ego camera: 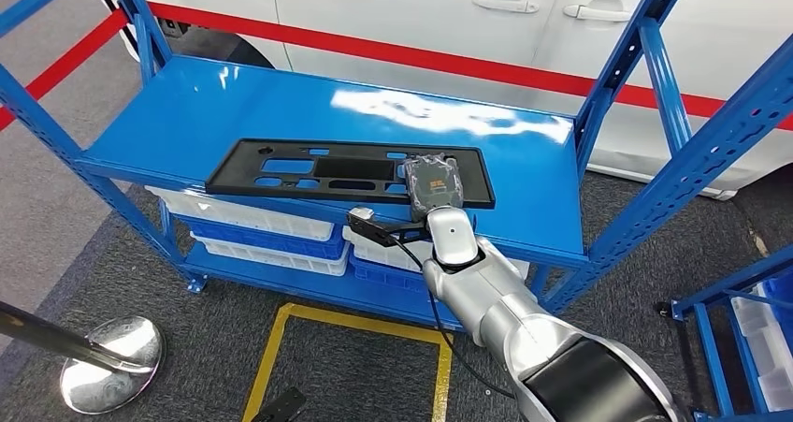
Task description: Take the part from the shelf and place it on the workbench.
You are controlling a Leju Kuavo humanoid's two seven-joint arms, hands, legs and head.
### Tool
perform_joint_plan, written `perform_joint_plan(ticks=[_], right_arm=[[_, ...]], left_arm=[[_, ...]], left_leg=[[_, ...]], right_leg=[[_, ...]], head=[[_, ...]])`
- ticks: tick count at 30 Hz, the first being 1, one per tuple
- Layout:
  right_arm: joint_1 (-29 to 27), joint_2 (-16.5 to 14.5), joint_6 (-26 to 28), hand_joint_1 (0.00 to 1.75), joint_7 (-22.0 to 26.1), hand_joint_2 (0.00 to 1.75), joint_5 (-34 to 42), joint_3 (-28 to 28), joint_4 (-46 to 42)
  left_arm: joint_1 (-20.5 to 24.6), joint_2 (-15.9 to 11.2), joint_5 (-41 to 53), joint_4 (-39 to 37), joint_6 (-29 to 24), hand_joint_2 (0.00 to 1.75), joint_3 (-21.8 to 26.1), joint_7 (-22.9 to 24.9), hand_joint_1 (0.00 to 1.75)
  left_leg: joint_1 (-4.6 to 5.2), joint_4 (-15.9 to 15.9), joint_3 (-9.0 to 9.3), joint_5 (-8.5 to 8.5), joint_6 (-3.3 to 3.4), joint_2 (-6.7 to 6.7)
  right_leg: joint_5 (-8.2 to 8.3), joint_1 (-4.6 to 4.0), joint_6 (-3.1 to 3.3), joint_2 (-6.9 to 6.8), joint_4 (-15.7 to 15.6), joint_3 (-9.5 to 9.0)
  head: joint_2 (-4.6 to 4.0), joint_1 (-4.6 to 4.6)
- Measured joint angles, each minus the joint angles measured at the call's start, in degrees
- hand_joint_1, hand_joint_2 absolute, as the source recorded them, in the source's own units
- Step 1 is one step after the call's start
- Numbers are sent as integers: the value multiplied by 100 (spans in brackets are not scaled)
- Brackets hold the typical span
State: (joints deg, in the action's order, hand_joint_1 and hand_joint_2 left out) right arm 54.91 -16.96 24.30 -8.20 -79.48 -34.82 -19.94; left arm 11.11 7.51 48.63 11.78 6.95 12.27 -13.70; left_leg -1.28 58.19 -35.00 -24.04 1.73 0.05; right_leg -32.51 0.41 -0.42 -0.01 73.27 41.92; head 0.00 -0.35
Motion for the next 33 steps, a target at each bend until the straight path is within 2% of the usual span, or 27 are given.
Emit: perform_joint_plan(ticks=[1, 2, 3, 4, 6, 7, 10, 12, 13, 15, 16, 17, 18, 20, 21, 22, 25, 27, 28, 30, 31, 32, 33], right_arm=[[-13, 4, 0, 175, -4, 175, 1, 0, 1], [-25, 8, 0, 175, -9, 175, 1, -1, 1], [-34, 12, 0, 175, -14, 175, 1, -2, 1], [-35, 14, 1, 175, -18, 175, 1, -3, 0], [-16, 13, 2, 175, -20, 175, 1, -10, -2], [-4, 12, 3, 175, -20, 175, 1, -16, -3], [4, 11, 4, 175, -27, 175, 3, -28, -3], [7, 9, 4, 175, -33, 175, 4, -31, -4], [8, 7, 4, 175, -34, 175, 5, -33, -5], [2, 2, 4, 175, -34, 175, 5, -36, -5], [-10, 2, 4, 175, -34, 175, 5, -38, -3], [-23, 2, 4, 175, -34, 175, 5, -39, -2], [-33, 2, 4, 175, -34, 175, 6, -40, -1], [-34, 2, 4, 175, -36, 175, 14, -42, -3], [-26, 2, 4, 175, -37, 175, 20, -42, -4], [-17, 3, 4, 175, -38, 175, 26, -42, -5], [-10, 4, 4, 175, -39, 175, 34, -42, -5], [-7, 8, 4, 175, -38, 175, 46, -42, -5], [-4, 10, 5, 175, -37, 175, 59, -42, -5], [-6, 15, 6, 175, -35, 175, 84, -42, -3], [-14, 20, 7, 175, -34, 175, 92, -42, -2], [-24, 26, 8, 175, -34, 175, 96, -42, 0], [-32, 33, 10, 175, -34, 175, 98, -42, 0]], left_arm=[[-7, -1, 0, 0, 0, 175, 2, 1, 0], [-14, -1, -1, 0, 0, 175, 3, 2, 0], [-19, -1, -1, 0, 0, 175, 3, 2, 0], [-20, -1, -2, 0, 0, 175, 4, 2, 0], [-15, 2, -2, 0, 0, 175, 5, 2, 0], [-12, 3, -3, 0, 0, 175, 6, 2, 0], [-15, 3, -4, 0, 2, 175, 8, 5, 0], [-17, 1, -4, 0, 3, 175, 10, 7, 0], [-16, 0, -4, 0, 2, 175, 11, 7, 0], [-21, -1, -4, 0, 1, 175, 14, 7, 0], [-27, -1, -4, 0, 1, 175, 15, 7, 0], [-33, -1, -4, 0, 2, 175, 16, 7, 0], [-38, -1, -4, 0, 1, 175, 16, 7, 0], [-35, -4, -4, 0, 1, 175, 16, 7, 0], [-29, -5, -4, 0, 0, 175, 17, 7, 0], [-24, -7, -4, 0, 0, 175, 17, 7, 0], [-31, -8, -4, 0, 0, 175, 19, 7, 0], [-31, -9, -3, 0, -1, 175, 19, 7, 0], [-26, -9, -2, 0, -1, 175, 19, 6, 0], [-19, -9, -2, 0, -2, 175, 19, 5, 0], [-21, -9, 0, 0, -2, 175, 19, 5, 0], [-24, -9, 2, 0, -2, 175, 19, 5, 0], [-28, -9, 3, 0, -2, 175, 19, 5, 0]], left_leg=[[6, 9, -30, 15, 3, 1], [11, 19, -54, 28, 0, 3], [15, 27, -71, 39, -7, 6], [18, 35, -81, 47, -16, 9], [37, 53, -106, 68, -51, 12], [46, 58, -120, 84, -79, 11], [52, 45, -156, 127, -179, 10], [39, 218, -241, -34, -240, 8], [29, 472, -346, -217, -269, 8], [19, 1234, -639, -637, -320, 8], [15, 1543, -744, -758, -338, 8], [14, 1662, -758, -775, -347, 8], [13, 1548, -656, -687, -347, 7], [14, 794, -203, -384, -317, 7], [25, 424, 3, -276, -290, 8], [37, 174, 129, -218, -257, 11], [49, 42, 151, -159, -156, 16], [24, -13, 135, -86, -73, 0], [11, -37, 118, -50, -36, -9], [17, -30, 50, -3, -2, -16], [18, -16, 9, 15, -1, -16], [18, 1, -32, 32, -5, -15], [18, 20, -68, 47, -12, -13]], right_leg=[[-83, -1, -2, 0, 255, 91], [-58, -2, 5, 0, 302, 81], [72, -4, 23, 0, 100, -54], [256, -7, 52, 0, -282, -283], [503, -30, 112, 2, -1054, -707], [547, -45, 133, 3, -1264, -806], [595, -51, 193, -1, -1371, -807], [664, -18, 268, -13, -1412, -789], [696, -8, 299, -20, -1427, -772], [736, -16, 329, -26, -1424, -714], [753, -20, 328, -27, -1420, -686], [768, -22, 323, -27, -1413, -662], [779, -22, 315, -26, -1405, -642], [793, -23, 297, -25, -1380, -616], [800, -33, 280, -24, -1361, -597], [814, -43, 254, -24, -1348, -576], [866, -56, 153, -21, -1354, -531], [737, -47, 86, -10, -1230, -472], [567, -40, 56, -4, -1015, -385], [137, -17, 13, 2, -309, -112], [-9, -9, 0, 1, 26, 11], [-54, -2, -8, 1, 196, 52], [9, 5, -9, 0, 145, -21]], head=[[0, -1], [0, -1], [0, -1], [0, -2], [0, -1], [0, 0], [0, 0], [0, 4], [0, 5], [0, 9], [0, 9], [0, 9], [0, 9], [0, 9], [0, 7], [0, 7], [0, 7], [0, 4], [0, 3], [0, 0], [0, 1], [0, 1], [0, 0]])
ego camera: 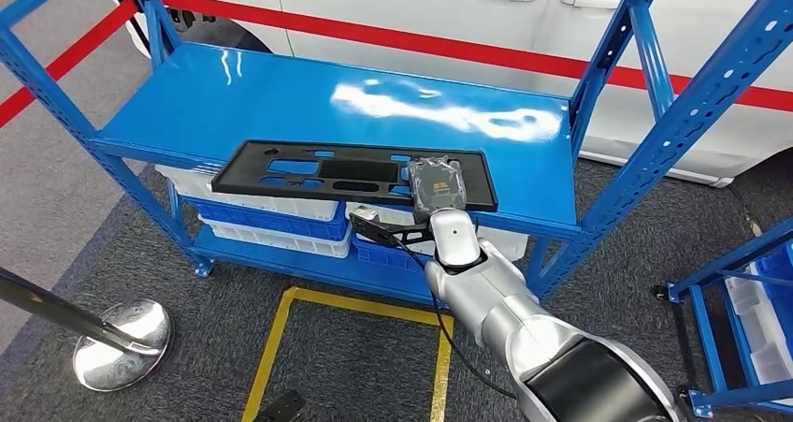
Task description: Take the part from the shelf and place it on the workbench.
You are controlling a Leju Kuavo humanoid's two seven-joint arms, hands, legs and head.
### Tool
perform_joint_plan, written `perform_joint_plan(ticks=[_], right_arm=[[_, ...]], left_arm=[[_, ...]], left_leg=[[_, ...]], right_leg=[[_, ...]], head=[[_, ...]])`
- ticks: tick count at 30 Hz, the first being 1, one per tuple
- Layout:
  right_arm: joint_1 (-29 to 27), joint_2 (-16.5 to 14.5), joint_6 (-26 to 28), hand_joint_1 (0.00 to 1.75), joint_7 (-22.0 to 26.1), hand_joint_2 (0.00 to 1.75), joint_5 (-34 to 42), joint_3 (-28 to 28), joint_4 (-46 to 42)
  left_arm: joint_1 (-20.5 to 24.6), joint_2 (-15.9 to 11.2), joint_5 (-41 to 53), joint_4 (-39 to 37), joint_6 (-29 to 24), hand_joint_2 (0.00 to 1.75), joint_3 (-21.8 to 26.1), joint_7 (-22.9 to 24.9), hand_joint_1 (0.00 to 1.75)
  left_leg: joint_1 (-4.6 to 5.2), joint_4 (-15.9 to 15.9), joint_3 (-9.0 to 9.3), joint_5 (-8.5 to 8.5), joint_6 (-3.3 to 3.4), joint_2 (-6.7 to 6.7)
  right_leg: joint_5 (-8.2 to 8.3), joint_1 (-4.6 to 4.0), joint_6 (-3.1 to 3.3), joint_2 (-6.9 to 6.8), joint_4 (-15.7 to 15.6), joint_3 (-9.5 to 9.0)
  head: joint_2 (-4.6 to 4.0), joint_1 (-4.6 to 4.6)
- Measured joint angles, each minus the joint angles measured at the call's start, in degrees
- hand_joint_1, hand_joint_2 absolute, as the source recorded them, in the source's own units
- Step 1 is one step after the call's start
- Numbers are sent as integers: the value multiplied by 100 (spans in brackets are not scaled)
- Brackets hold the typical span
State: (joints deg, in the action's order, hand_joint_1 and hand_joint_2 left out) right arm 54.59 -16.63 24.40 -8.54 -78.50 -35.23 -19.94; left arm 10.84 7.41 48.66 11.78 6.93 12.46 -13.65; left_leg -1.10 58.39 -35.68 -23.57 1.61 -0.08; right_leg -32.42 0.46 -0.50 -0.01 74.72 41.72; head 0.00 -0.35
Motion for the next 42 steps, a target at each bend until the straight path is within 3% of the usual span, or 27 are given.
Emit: perform_joint_plan(ticks=[2, 4, 6, 8, 9, 11, 13, 14, 15, 16, 18, 20, 23, 24, 26, 28, 30, 31, 34, 35, 39, 40, 42], right_arm=[[-2, 8, 6, 175, 5, 175, 1, 0, -2], [11, 7, 15, 175, 12, 175, 7, -1, -7], [18, 11, 23, 175, 14, 175, 20, -1, -11], [18, 16, 27, 175, 14, 175, 32, -1, -13], [20, 15, 32, 175, 19, 175, 37, -2, -14], [23, 13, 53, 175, 43, 175, 56, -2, -16], [6, 10, 73, 175, 73, 175, 80, -4, -16], [-12, 8, 78, 175, 84, 175, 89, -7, -16], [-32, 4, 79, 175, 91, 175, 95, -10, -16], [-49, -2, 80, 175, 96, 175, 97, -15, -16], [-61, -21, 83, 175, 99, 175, 100, -22, -22], [-60, -36, 88, 175, 98, 175, 101, -31, -31], [-62, -46, 93, 175, 102, 175, 103, -44, -34], [-61, -48, 94, 175, 109, 175, 105, -46, -34], [-58, -46, 95, 175, 130, 175, 114, -55, -34], [-64, -46, 93, 175, 146, 175, 121, -69, -34], [-84, -48, 87, 175, 151, 175, 120, -91, -33], [-89, -52, 84, 175, 151, 175, 120, -104, -33], [-80, -94, 79, 175, 150, 175, 118, -143, -51], [-72, -113, 76, 175, 150, 175, 114, -153, -62], [-65, -154, 55, 175, 143, 175, 101, -193, -78], [-65, -164, 48, 175, 139, 175, 101, -199, -78], [-66, -195, 33, 175, 145, 175, 109, -217, -79]], left_arm=[[-3, 1, 1, 0, 0, 175, 0, 1, 0], [6, 1, 1, 0, 0, 175, 0, 1, 0], [12, 0, 1, 0, 0, 175, 0, 1, 0], [8, -2, 2, 0, 1, 175, 1, 1, 0], [7, -3, 2, 0, 1, 175, 1, 1, 0], [9, -9, 1, 0, 0, 175, 2, 1, 0], [9, -13, 1, 0, 0, 175, 3, 2, 0], [6, -14, 1, 0, 0, 175, 4, 2, 0], [5, -14, 1, 0, 0, 175, 4, 3, 0], [7, -15, 1, 0, 0, 175, 5, 3, 0], [19, -24, 1, 0, 0, 175, 7, 3, 0], [29, -34, -1, 0, -1, 175, 10, 2, 0], [24, -35, 1, 0, -1, 175, 11, 3, 0], [25, -33, 1, 0, -3, 175, 11, 3, 0], [33, -31, 2, 0, -10, 175, 12, 3, 0], [36, -31, 3, 0, -15, 175, 13, 3, 0], [30, -31, 8, 0, -15, 175, 14, 4, 0], [26, -31, 9, 0, -15, 175, 15, 4, 0], [29, -29, 5, 0, -15, 175, 16, 5, 0], [34, -29, 3, 0, -15, 175, 16, 4, 0], [38, -29, -2, 0, -14, 175, 19, 3, 0], [35, -30, -5, 0, -14, 175, 21, 3, 0], [31, -31, -27, 0, -21, 175, 31, 5, 0]], left_leg=[[0, 36, -49, 22, -24, 2], [19, 65, -93, 51, -76, 3], [33, 62, -123, 95, -149, 3], [19, 60, -145, 107, -220, 8], [11, 145, -187, 21, -250, 11], [-5, 642, -380, -352, -293, 13], [-8, 1377, -632, -749, -326, 11], [-9, 1600, -684, -836, -333, 11], [-9, 1602, -627, -815, -331, 11], [-7, 1369, -452, -701, -317, 11], [5, 562, 52, -440, -260, 12], [39, 86, 310, -331, -199, 17], [48, 6, 295, -244, -116, 12], [31, -32, 286, -194, -80, 4], [-1, -94, 236, -93, -21, -14], [2, -91, 150, -34, 0, -15], [2, -63, 59, 12, -5, -15], [1, -42, 15, 30, -13, -14], [11, 37, -100, 72, -64, -13], [20, 54, -127, 90, -95, -14], [16, 64, -190, 147, -238, -4], [8, 149, -233, 58, -267, 3], [-5, 645, -419, -346, -309, 12]], right_leg=[[296, 10, 22, 0, -678, -423], [474, -11, 57, 4, -1301, -758], [506, -39, 98, 8, -1438, -795], [570, -29, 179, 1, -1474, -770], [613, -20, 231, -6, -1501, -756], [694, -8, 307, -18, -1537, -709], [749, -22, 327, -20, -1531, -634], [773, -30, 326, -21, -1524, -596], [795, -37, 322, -20, -1515, -560], [815, -41, 313, -19, -1504, -529], [847, -53, 282, -15, -1478, -483], [885, -62, 226, -16, -1463, -451], [942, -60, 126, -19, -1482, -427], [887, -62, 94, -13, -1439, -400], [554, -55, 43, -2, -1049, -236], [123, -35, 8, 0, -356, 15], [-21, -14, -10, -1, 20, 84], [49, -5, -11, -2, -81, -25], [393, -2, 24, -2, -1076, -652], [447, -10, 46, 1, -1311, -773], [553, -29, 181, -1, -1463, -779], [597, -23, 226, -9, -1488, -763], [685, -13, 299, -22, -1521, -705]], head=[[0, 0], [0, 2], [0, 4], [0, 3], [0, 4], [0, 7], [0, 8], [0, 8], [0, 8], [0, 8], [0, 8], [0, 7], [0, 7], [0, 5], [0, 2], [0, 0], [0, 1], [0, -1], [0, 0], [0, 2], [0, 3], [0, 4], [0, 7]])
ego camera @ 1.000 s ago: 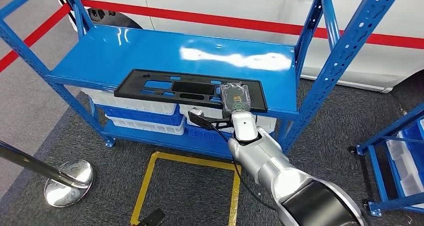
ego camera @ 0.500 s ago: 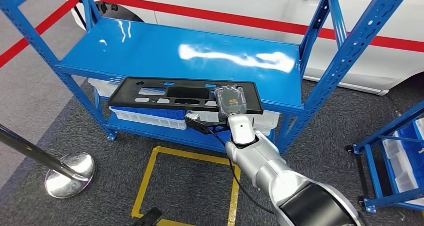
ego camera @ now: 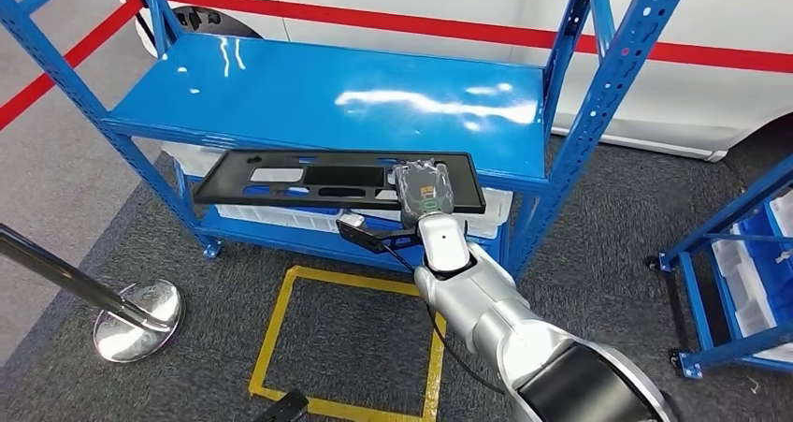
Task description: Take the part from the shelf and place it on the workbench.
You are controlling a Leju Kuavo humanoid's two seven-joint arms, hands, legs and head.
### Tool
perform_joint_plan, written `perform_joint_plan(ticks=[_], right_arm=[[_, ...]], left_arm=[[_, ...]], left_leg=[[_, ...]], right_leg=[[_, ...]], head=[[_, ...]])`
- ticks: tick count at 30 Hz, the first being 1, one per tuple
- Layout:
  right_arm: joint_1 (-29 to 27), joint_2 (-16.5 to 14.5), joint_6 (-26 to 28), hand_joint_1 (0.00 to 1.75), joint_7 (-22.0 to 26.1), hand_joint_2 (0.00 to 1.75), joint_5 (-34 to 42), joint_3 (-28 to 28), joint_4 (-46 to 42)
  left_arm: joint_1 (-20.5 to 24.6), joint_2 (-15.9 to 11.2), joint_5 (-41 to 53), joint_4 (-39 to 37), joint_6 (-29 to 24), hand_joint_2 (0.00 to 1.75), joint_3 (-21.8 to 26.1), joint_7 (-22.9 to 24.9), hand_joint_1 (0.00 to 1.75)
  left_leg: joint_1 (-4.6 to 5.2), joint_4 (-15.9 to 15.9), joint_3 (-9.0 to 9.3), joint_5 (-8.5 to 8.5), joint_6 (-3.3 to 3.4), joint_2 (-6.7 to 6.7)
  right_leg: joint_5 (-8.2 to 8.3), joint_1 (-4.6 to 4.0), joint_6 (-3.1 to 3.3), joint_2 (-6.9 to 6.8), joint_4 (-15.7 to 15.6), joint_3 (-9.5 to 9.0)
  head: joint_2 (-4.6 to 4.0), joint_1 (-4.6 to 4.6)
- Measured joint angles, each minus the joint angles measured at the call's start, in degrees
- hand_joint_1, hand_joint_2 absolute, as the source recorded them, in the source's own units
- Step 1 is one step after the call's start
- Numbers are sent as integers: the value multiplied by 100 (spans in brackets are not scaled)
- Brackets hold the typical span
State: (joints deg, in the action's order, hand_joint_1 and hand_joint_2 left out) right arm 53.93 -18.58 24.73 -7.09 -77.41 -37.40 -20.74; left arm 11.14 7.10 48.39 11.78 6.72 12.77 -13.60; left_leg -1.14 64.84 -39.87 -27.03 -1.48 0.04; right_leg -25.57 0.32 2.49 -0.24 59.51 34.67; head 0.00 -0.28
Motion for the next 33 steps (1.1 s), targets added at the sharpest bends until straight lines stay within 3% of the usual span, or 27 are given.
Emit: perform_joint_plan(ticks=[2, 3, 4, 8, 9, 12, 14, 17, 18, 19, 20, 23, 24, 27, 29, 32, 33], right_arm=[[-13, -29, -21, 175, 26, 175, 23, -25, -6], [-27, -38, -36, 175, 40, 175, 39, -40, -14], [-45, -44, -51, 175, 52, 175, 55, -52, -25], [-88, -83, -63, 175, 77, 175, 92, -65, -79], [-89, -91, -63, 175, 79, 175, 95, -65, -94], [-98, -99, -64, 175, 104, 175, 107, -65, -124], [-99, -98, -67, 175, 119, 175, 110, -66, -130], [-129, -95, -67, 175, 126, 175, 111, -80, -130], [-148, -94, -67, 175, 125, 175, 112, -90, -130], [-164, -94, -69, 175, 123, 175, 113, -103, -130], [-174, -94, -74, 175, 121, 175, 114, -116, -131], [-174, -104, -110, 175, 120, 175, 116, -152, -173], [-171, -111, -128, 175, 120, 175, 120, -160, -191], [-172, -128, -160, 175, 120, 175, 143, -170, -217], [-176, -135, -157, 175, 121, 175, 183, -189, -234], [-196, -137, -148, 175, 159, 175, 299, -219, -256], [-217, -137, -146, 175, 193, 175, 370, -224, -258]], left_arm=[[-7, 0, -27, 0, -9, 175, 21, -3, 0], [-11, 0, -34, 0, -14, 175, 33, -7, 0], [-15, 0, -40, 0, -16, 175, 45, -10, 0], [-9, -14, -48, 0, -27, 175, 81, -24, 0], [-8, -19, -48, 0, -29, 175, 88, -27, 0], [-22, -16, -49, 0, -30, 175, 96, -31, 0], [-23, -9, -53, 0, -29, 175, 98, -33, 0], [-19, -8, -56, 0, -31, 175, 100, -36, 0], [-21, -8, -55, 0, -32, 175, 100, -37, 0], [-23, -9, -54, 0, -32, 175, 100, -37, 0], [-26, -8, -53, 0, -32, 175, 100, -37, 0], [-28, -7, -55, 0, -34, 175, 100, -37, 0], [-28, -7, -59, 0, -36, 175, 101, -37, 0], [-28, -6, -67, 0, -50, 175, 106, -40, 0], [-39, -10, -62, 0, -62, 175, 111, -51, 0], [-52, -13, -40, 0, -77, 175, 113, -115, 0], [-58, -13, -36, 0, -81, 175, 113, -134, 0]], left_leg=[[-3, 674, -195, -401, -22, -2], [-3, 852, -211, -475, -22, -2], [-2, 835, -129, -452, -12, -2], [47, -419, 699, -54, 115, -2], [70, -576, 779, -24, 145, -2], [80, -664, 759, 86, 219, -15], [46, -733, 709, 201, 290, -38], [41, -725, 541, 322, 332, -50], [42, -704, 477, 352, 330, -50], [43, -678, 417, 377, 324, -50], [43, -650, 360, 399, 315, -48], [46, -579, 240, 457, 250, -47], [46, -571, 224, 482, 216, -50], [38, -592, 197, 554, 110, -50], [30, -425, 110, 371, 51, -35], [5, 522, -212, -265, -25, -27], [-5, 806, -278, -378, -47, -27]], right_leg=[[65, -19, 24, 2, 4, 86], [93, -32, 25, 3, 9, 127], [121, -43, 22, 4, 15, 165], [213, -81, -35, 4, 39, 265], [237, -79, -64, 0, 40, 278], [297, -70, -170, -5, 24, 303], [69, -67, -231, 12, 236, 406], [-635, -26, -298, 23, 1270, 752], [-743, -16, -312, 22, 1524, 801], [-744, -10, -318, 22, 1580, 750], [-648, -5, -316, 21, 1399, 579], [-349, -29, -252, 23, 304, -152], [-319, -48, -227, 26, 109, -258], [-240, -69, -138, 21, 6, -239], [-145, -31, -42, 6, -64, -201], [-40, -14, 20, -4, -87, -83], [-14, -14, 15, -4, -82, -44]], head=[[0, 1], [0, 1], [0, 0], [0, 0], [0, -1], [0, -1], [0, -4], [0, -5], [0, -6], [0, -5], [0, -6], [0, -5], [0, -4], [0, -6], [0, -2], [0, 3], [0, 4]])
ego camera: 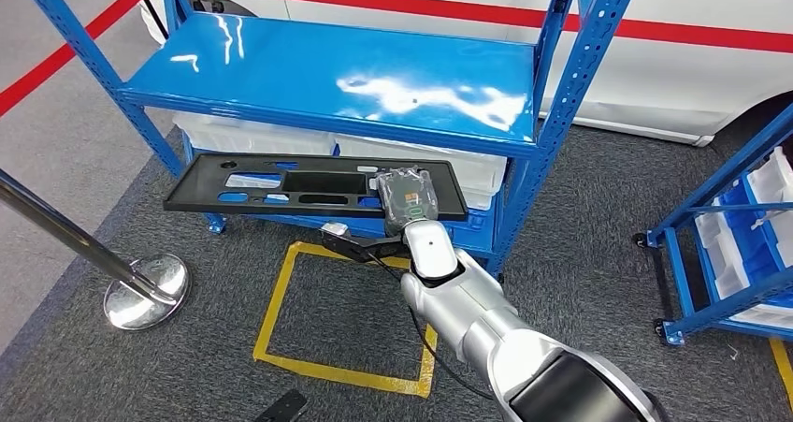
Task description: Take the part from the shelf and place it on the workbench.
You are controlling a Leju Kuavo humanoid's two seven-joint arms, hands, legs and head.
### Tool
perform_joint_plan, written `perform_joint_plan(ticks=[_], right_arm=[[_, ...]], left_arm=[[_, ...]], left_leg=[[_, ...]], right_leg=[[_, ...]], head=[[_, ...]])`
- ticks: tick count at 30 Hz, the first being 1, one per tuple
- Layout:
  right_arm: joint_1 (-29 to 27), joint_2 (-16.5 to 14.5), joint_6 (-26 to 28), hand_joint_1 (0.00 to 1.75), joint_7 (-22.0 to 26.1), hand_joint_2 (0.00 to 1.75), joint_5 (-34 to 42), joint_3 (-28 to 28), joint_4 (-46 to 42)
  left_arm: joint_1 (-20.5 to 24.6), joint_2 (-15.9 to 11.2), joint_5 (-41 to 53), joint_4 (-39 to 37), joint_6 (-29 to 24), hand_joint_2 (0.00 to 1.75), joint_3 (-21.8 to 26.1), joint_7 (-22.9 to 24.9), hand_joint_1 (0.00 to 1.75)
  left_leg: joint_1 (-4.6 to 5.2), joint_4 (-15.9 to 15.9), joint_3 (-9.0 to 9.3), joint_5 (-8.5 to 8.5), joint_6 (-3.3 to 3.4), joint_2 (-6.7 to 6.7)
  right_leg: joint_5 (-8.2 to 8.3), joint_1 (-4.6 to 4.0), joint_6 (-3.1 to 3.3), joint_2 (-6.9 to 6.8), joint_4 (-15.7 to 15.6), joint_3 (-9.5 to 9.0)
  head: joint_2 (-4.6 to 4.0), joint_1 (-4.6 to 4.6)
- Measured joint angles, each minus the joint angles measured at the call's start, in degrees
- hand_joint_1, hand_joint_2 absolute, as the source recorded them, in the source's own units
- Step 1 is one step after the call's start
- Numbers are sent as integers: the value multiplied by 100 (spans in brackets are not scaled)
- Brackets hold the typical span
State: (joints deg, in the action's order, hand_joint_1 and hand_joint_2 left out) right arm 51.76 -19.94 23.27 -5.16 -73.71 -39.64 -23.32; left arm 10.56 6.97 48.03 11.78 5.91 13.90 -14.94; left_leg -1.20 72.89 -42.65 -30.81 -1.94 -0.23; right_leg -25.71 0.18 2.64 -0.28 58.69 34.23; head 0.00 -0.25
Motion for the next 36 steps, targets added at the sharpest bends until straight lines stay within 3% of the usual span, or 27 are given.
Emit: perform_joint_plan(ticks=[1, 2, 5, 6, 9, 11, 13, 15, 16, 17, 20, 22, 24, 26, 27, 30, 31, 32, 33, 34, 36], right_arm=[[-29, 1, 3, 175, 44, 175, 93, -2, 0], [-61, 1, 7, 175, 96, 175, 205, -3, -1], [-122, -1, 30, 175, 211, 175, 453, -3, -21], [-129, -1, 43, 175, 227, 175, 485, -3, -33], [-146, 1, 75, 175, 297, 175, 636, -2, -59], [-159, 7, 72, 175, 423, 175, 915, -1, -71], [-187, 16, 56, 175, 589, 175, 1308, 4, -87], [-250, 29, 43, 175, 716, 175, 1673, 18, -99], [-290, 41, 43, 175, 752, 175, 1803, 25, -103], [-325, 56, 48, 175, 777, 175, 1902, 30, -106], [-358, 118, 94, 175, 788, 175, 2031, 39, -143], [-338, 169, 160, 175, 763, 175, 2030, 40, -183], [-322, 227, 201, 175, 743, 175, 2021, 40, -221], [-313, 273, 206, 175, 737, 175, 2018, 41, -268], [-307, 283, 208, 175, 738, 175, 2019, 41, -294], [-303, 294, 213, 175, 744, 175, 2021, 40, -343], [-308, 299, 213, 175, 745, 175, 2021, 40, -345], [-314, 302, 216, 175, 741, 175, 2016, 40, -345], [-318, 304, 225, 175, 725, 175, 1999, 40, -348], [-319, 305, 248, 175, 695, 175, 1968, 40, -355], [-312, 309, 324, 175, 624, 175, 1886, 40, -373]], left_arm=[[-7, 0, 2, 0, -5, 175, 0, -10, 0], [-13, -1, 3, 0, -10, 175, 0, -15, 0], [-10, -4, 5, 0, -28, 175, 0, -20, 0], [-10, -4, 5, 0, -32, 175, 0, -23, 0], [-23, -4, 6, 0, -34, 175, 0, -29, 0], [-24, -5, 7, 0, -42, 175, 0, -28, 0], [-24, -8, 8, 0, -59, 175, 1, -27, 0], [-37, -10, 8, 0, -85, 175, 3, -26, 0], [-47, -10, 7, 0, -97, 175, 6, -26, 0], [-57, -11, 6, 0, -107, 175, 9, -25, 0], [-65, -9, 11, 0, -118, 175, 18, -25, 0], [-65, -6, 21, 0, -119, 175, 21, -20, 0], [-67, -5, 35, 0, -119, 175, 22, -14, 0], [-70, -11, 52, 0, -119, 175, 23, -14, 0], [-71, -16, 58, 0, -119, 175, 23, -15, 0], [-75, -25, 73, 0, -119, 175, 24, -16, 0], [-78, -27, 75, 0, -118, 175, 24, -16, 0], [-81, -30, 75, 0, -118, 175, 24, -16, 0], [-81, -35, 76, 0, -119, 175, 24, -16, 0], [-80, -41, 78, 0, -122, 175, 24, -18, 0], [-68, -48, 85, 0, -128, 175, 24, -28, 0]], left_leg=[[-8, 110, 19, -12, -16, -1], [-16, -7, 155, 76, -24, -1], [-13, -1098, 877, 398, 9, 3], [2, -1328, 1005, 425, 36, 9], [28, -1459, 1026, 455, 150, 20], [5, -1518, 1014, 517, 258, 4], [-1, -1545, 977, 566, 333, -12], [8, -1532, 931, 584, 357, -14], [11, -1522, 917, 589, 361, -12], [13, -1509, 910, 589, 361, -9], [36, -1460, 893, 574, 335, -1], [49, -1441, 856, 579, 289, -5], [52, -1451, 832, 596, 228, -10], [48, -1354, 777, 507, 167, -8], [46, -1164, 692, 379, 138, -5], [10, -86, 217, -112, 55, 0], [-6, 134, 116, -146, 32, -1], [-23, 126, 119, -67, 13, -2], [-42, -112, 234, 108, -2, -3], [-62, -511, 424, 317, -16, -6], [-57, -1181, 752, 543, -5, 0]], right_leg=[[24, 1, -9, 0, 8, 34], [43, 3, -21, 2, 18, 62], [78, 5, -74, 4, 57, 120], [94, 1, -103, 4, 66, 135], [149, -8, -211, 6, 58, 166], [21, -7, -270, 16, 205, 246], [-346, 5, -305, 26, 791, 505], [-648, 14, -325, 27, 1504, 808], [-662, 15, -327, 27, 1655, 859], [-568, 15, -319, 27, 1587, 802], [-65, -14, -227, 27, 515, 242], [17, -46, -178, 27, 103, 60], [23, -40, -151, 30, 39, 48], [70, 0, -104, 23, -32, 31], [93, 24, -81, 19, -65, 22], [106, 31, -61, 15, -67, 29], [105, 33, -62, 15, -58, 31], [101, 38, -68, 17, -45, 34], [92, 47, -82, 21, -26, 36], [76, 57, -105, 26, 1, 39], [47, 46, -174, 39, 66, 73]], head=[[0, 0], [0, 1], [0, 0], [0, -1], [0, -3], [0, -7], [0, -10], [0, -10], [0, -10], [0, -11], [0, -10], [0, -8], [0, -9], [0, -7], [0, -6], [0, -5], [0, -5], [0, -5], [0, -5], [0, -4], [0, -5]])
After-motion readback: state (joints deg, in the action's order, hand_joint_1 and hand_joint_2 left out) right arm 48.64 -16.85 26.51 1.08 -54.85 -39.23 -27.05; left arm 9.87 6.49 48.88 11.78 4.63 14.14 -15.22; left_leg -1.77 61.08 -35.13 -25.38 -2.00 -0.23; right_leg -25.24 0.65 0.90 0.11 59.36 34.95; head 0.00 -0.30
